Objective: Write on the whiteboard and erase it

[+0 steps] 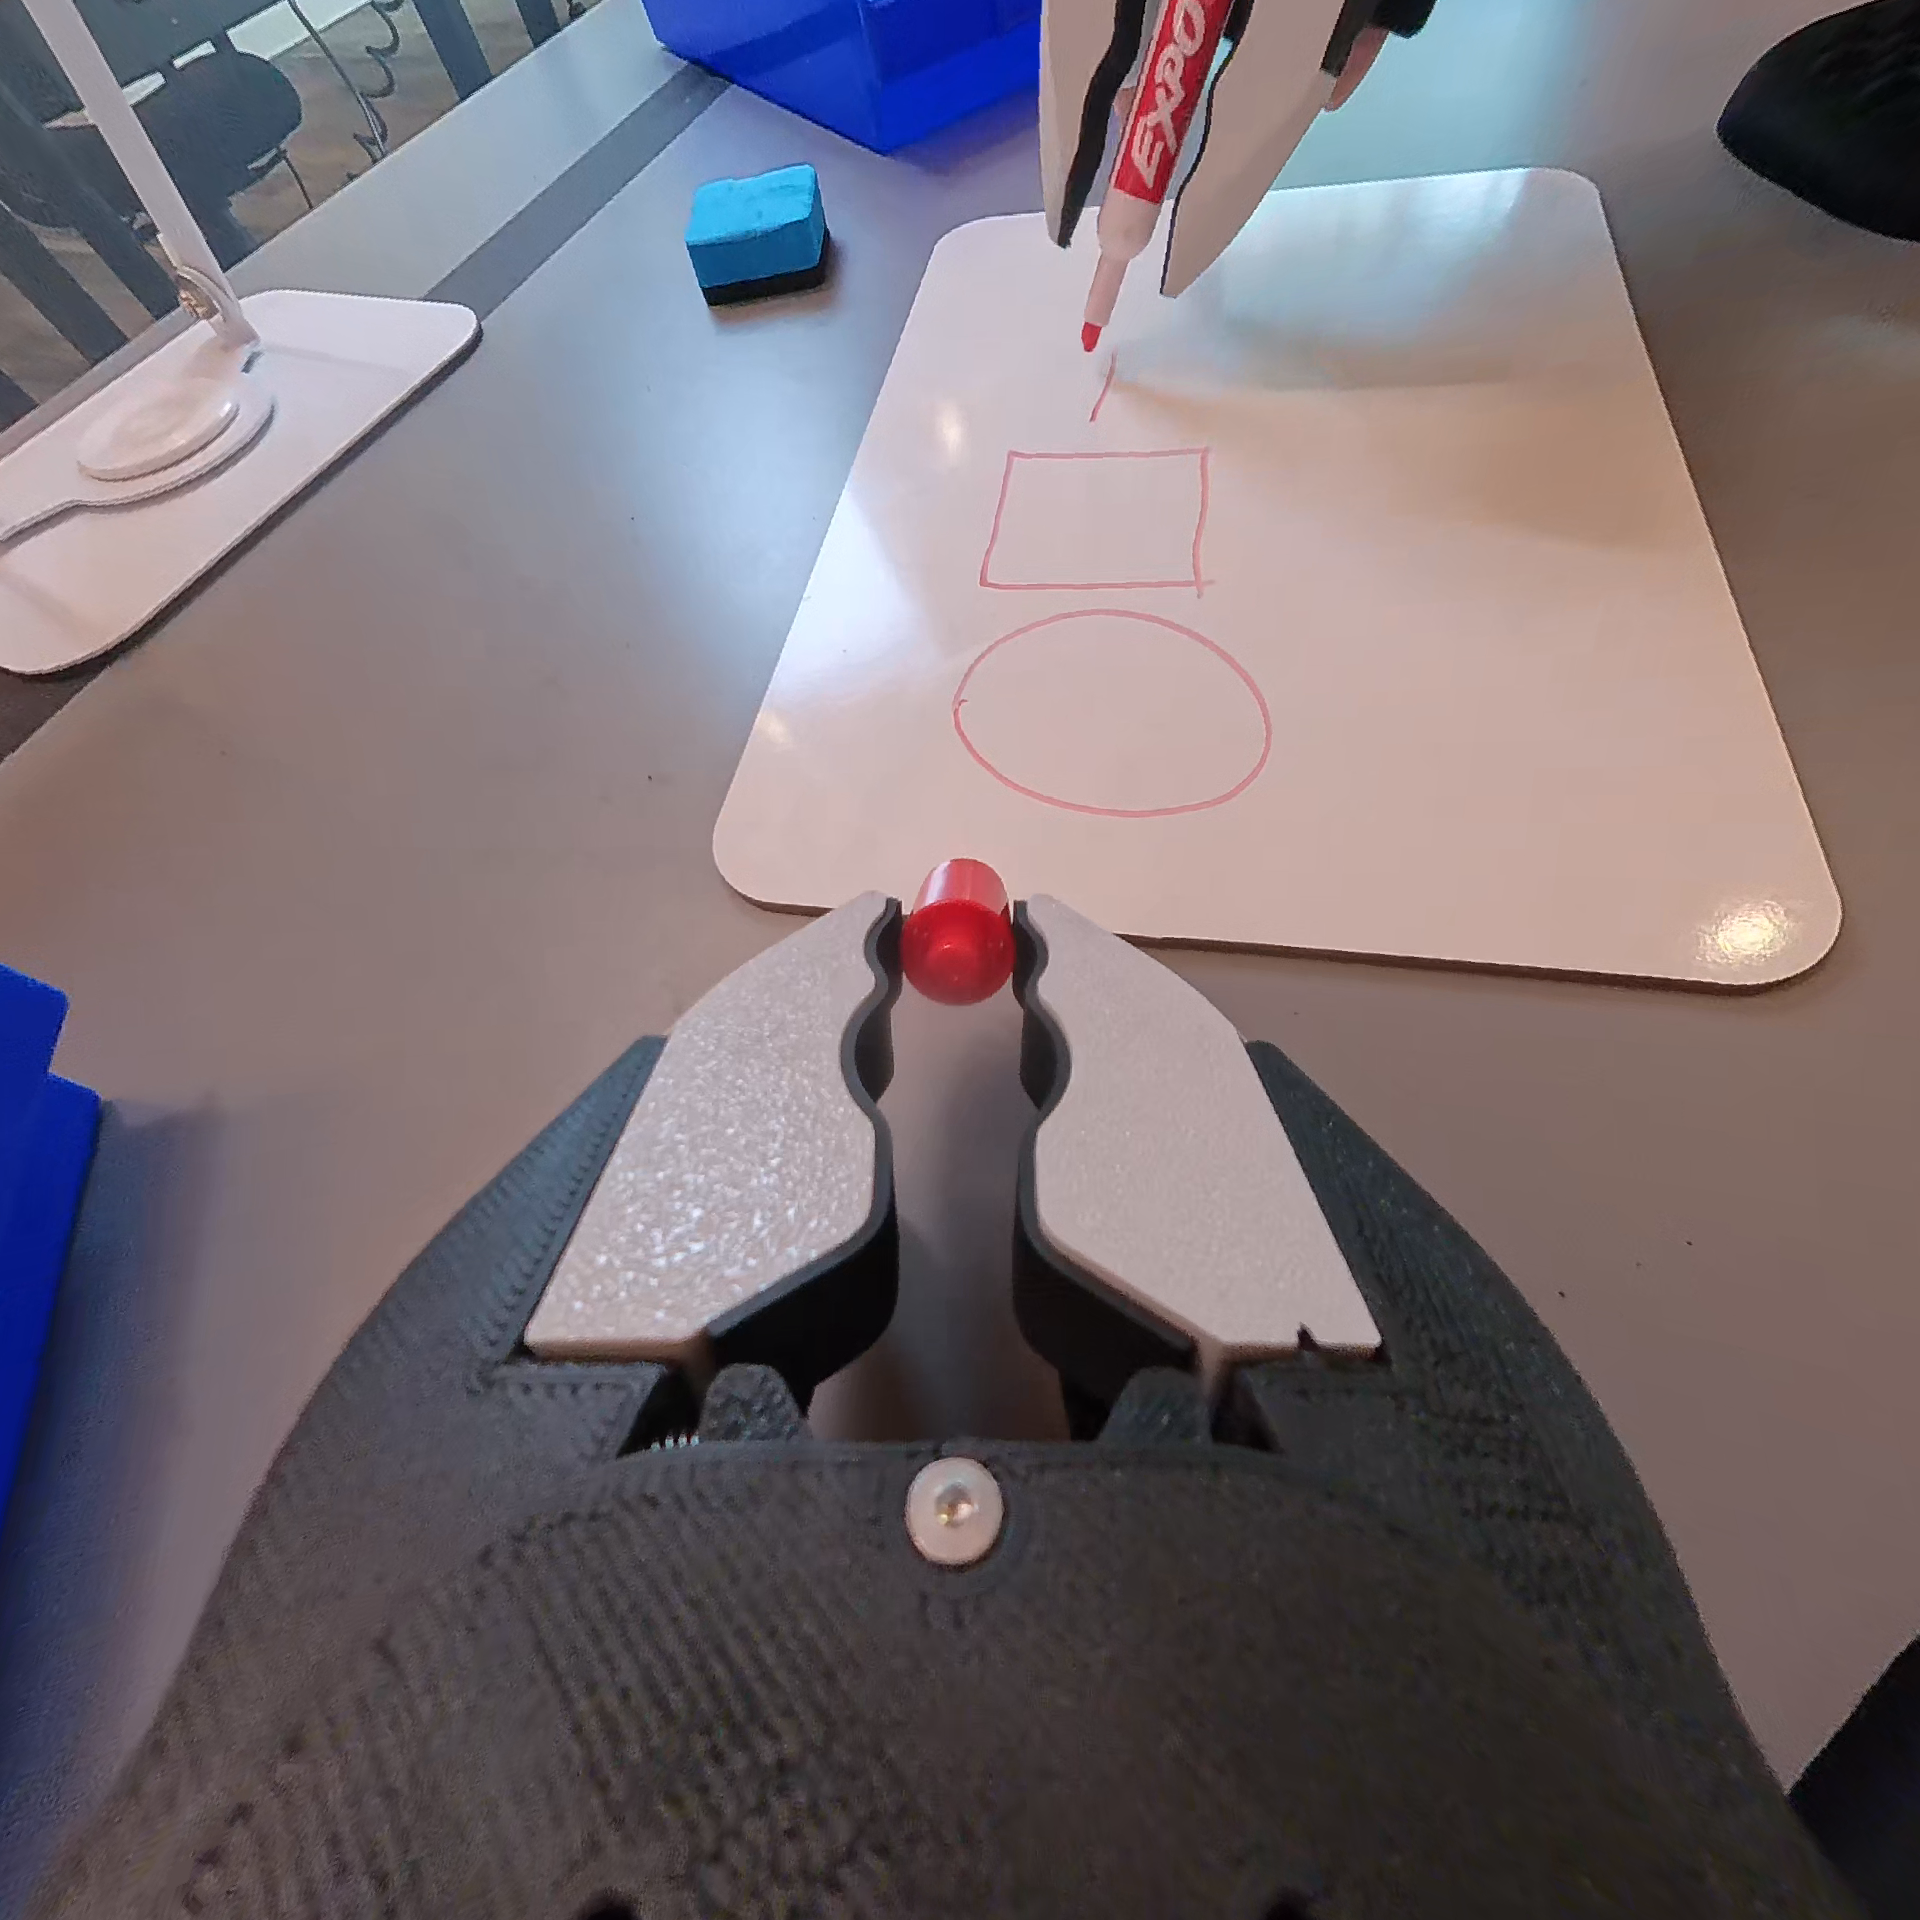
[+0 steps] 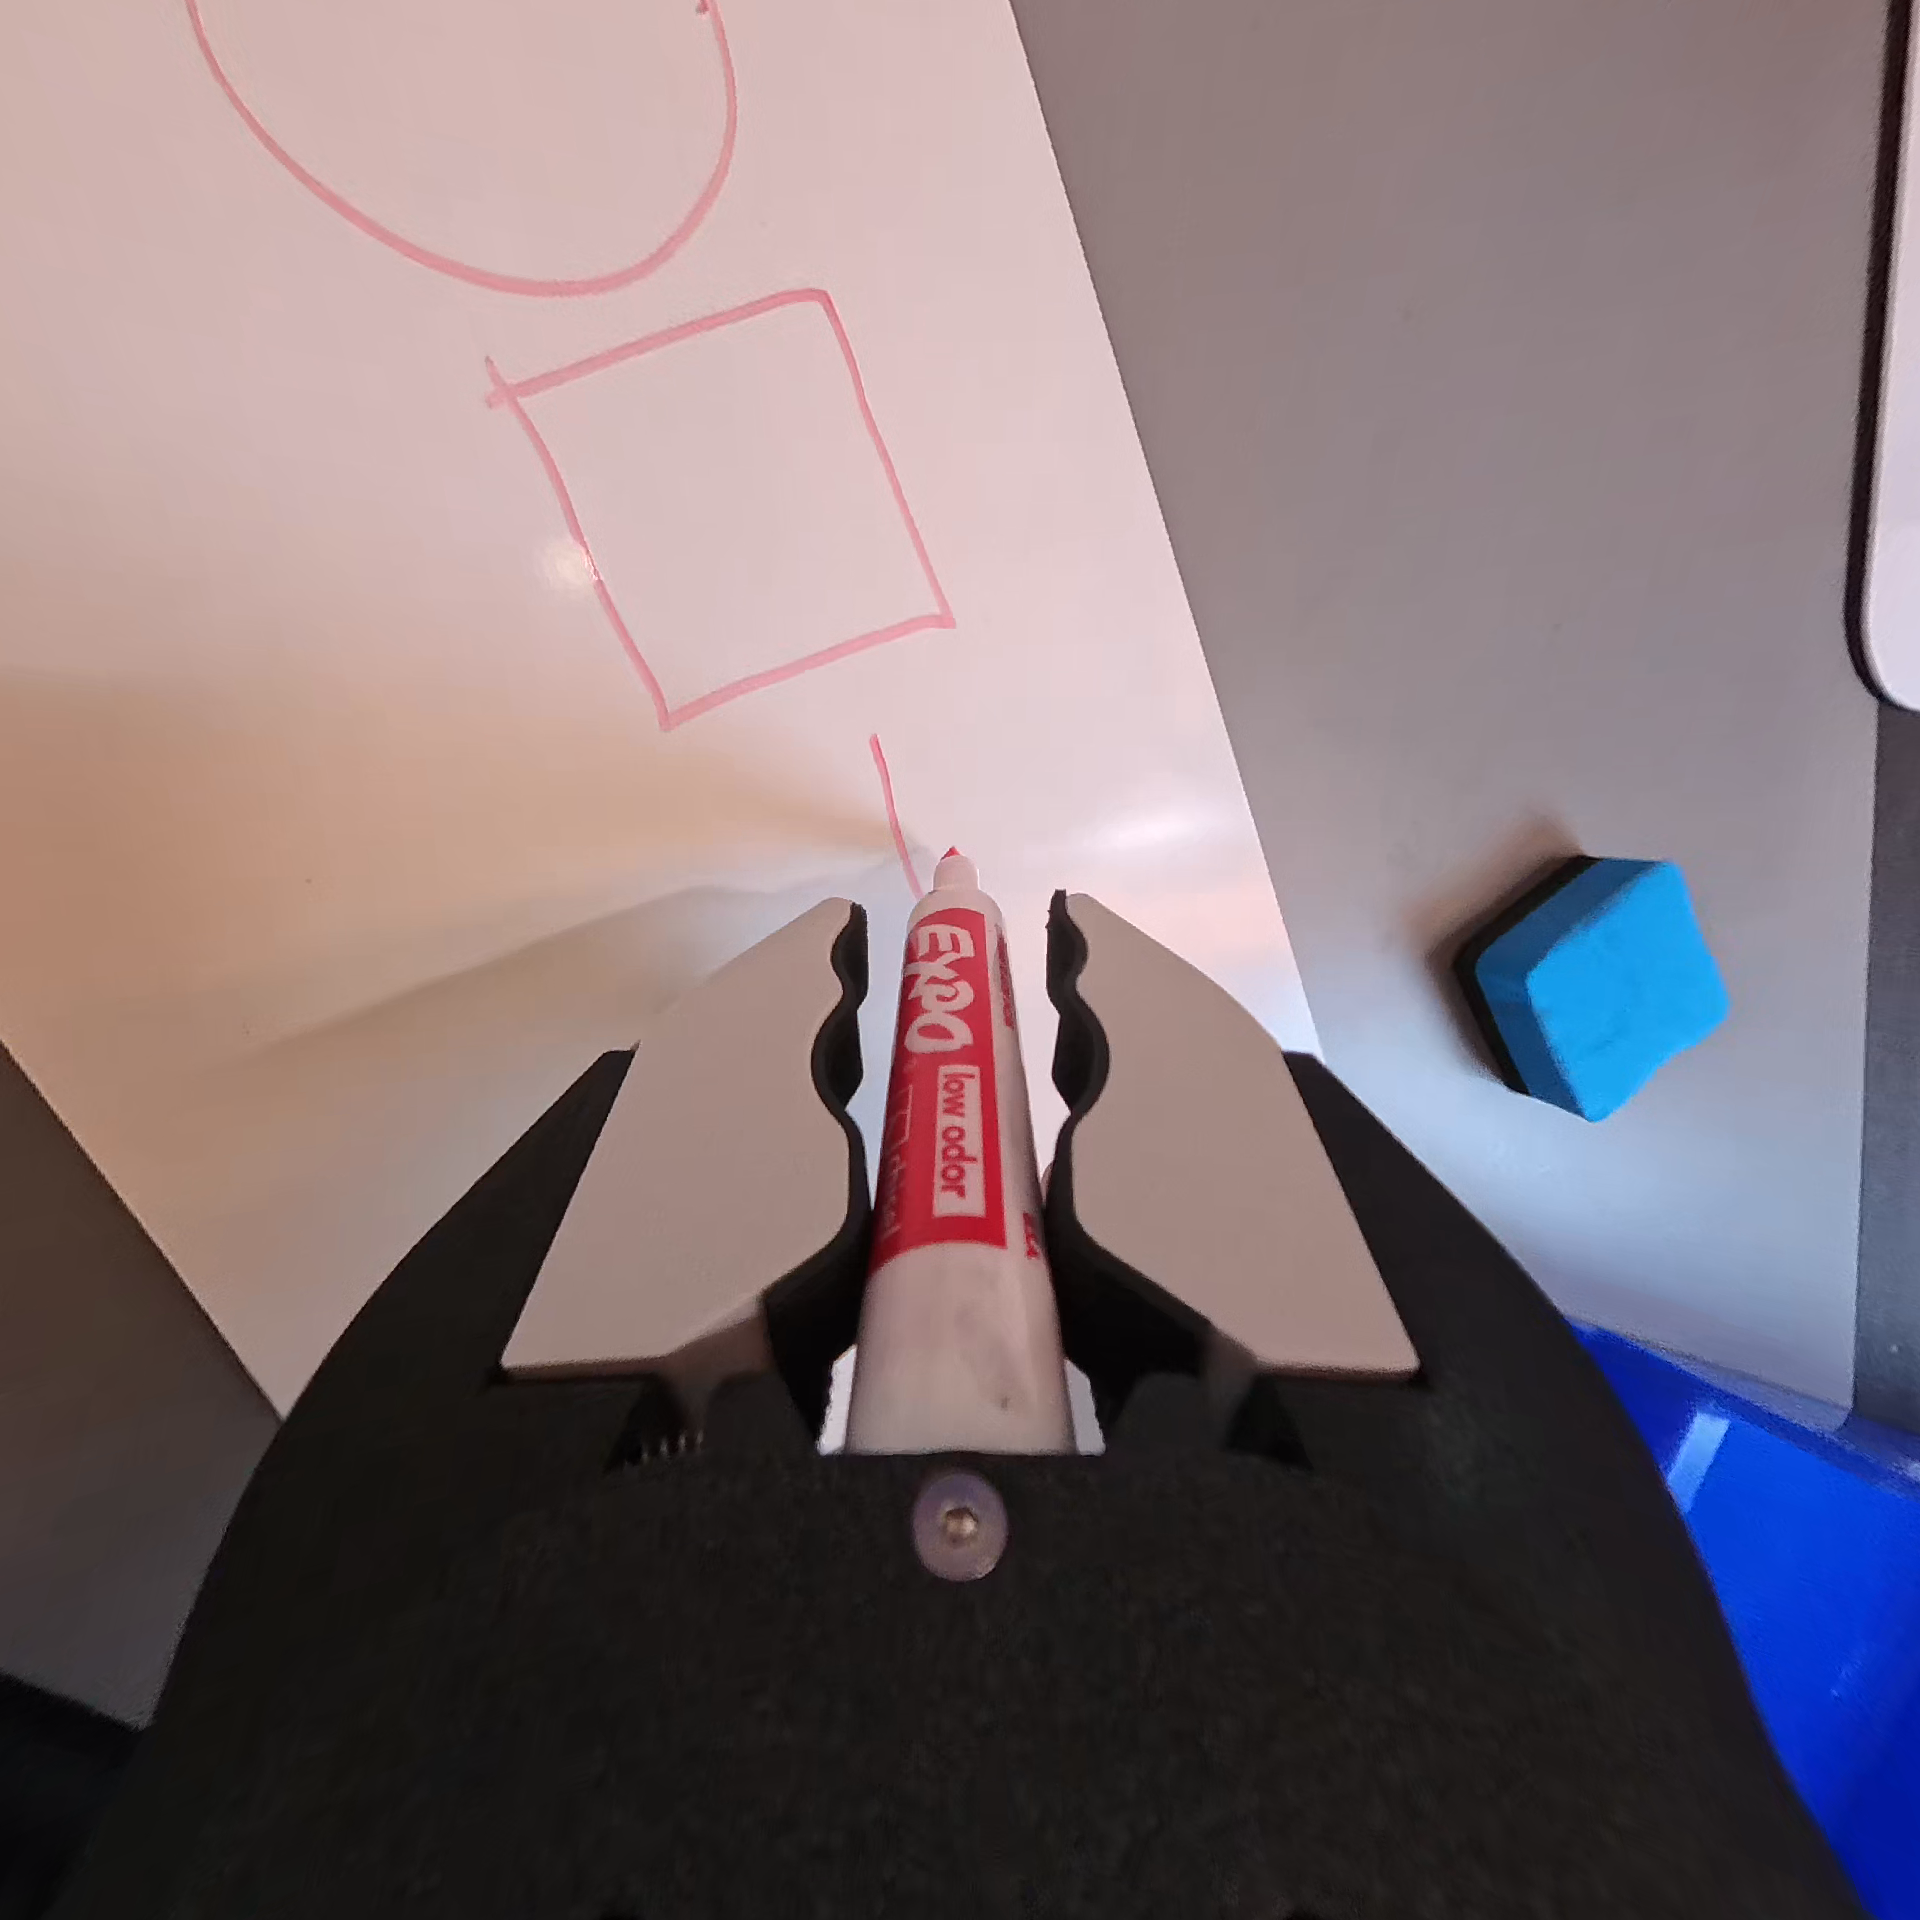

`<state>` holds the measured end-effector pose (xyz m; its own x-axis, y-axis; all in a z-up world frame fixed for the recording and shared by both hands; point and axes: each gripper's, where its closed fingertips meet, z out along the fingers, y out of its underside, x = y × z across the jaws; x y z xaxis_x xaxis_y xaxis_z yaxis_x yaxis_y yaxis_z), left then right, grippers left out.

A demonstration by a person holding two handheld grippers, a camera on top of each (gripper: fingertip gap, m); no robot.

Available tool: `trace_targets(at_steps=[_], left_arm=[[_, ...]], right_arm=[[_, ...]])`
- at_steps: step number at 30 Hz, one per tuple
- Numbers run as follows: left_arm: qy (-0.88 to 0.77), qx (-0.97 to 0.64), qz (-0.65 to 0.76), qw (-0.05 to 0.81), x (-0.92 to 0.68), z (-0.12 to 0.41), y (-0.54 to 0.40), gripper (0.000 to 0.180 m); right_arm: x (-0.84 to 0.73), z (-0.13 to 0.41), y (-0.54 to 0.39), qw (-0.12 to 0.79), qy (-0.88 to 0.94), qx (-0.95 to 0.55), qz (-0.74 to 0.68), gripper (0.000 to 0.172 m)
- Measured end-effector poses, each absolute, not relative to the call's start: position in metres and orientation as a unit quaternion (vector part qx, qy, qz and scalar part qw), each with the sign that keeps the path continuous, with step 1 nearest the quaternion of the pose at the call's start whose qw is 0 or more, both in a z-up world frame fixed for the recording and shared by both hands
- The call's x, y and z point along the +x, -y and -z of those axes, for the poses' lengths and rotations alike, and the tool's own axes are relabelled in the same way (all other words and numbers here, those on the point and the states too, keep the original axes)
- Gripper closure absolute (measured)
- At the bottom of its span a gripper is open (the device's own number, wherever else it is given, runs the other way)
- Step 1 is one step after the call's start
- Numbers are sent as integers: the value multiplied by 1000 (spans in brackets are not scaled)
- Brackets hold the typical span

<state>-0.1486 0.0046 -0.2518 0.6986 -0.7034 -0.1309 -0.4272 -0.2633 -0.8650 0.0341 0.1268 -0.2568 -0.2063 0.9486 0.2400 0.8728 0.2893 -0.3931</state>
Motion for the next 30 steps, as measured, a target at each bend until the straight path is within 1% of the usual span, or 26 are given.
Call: trace_targets(at_steps=[19,30], left_arm=[[-363,-781,142,487,-148,252,-4,160],[-363,-782,141,486,-148,252,-5,160]], right_arm=[[52,264,-129,206,771,-599,-64,136],[49,264,-118,198,778,-592,-75,136]])
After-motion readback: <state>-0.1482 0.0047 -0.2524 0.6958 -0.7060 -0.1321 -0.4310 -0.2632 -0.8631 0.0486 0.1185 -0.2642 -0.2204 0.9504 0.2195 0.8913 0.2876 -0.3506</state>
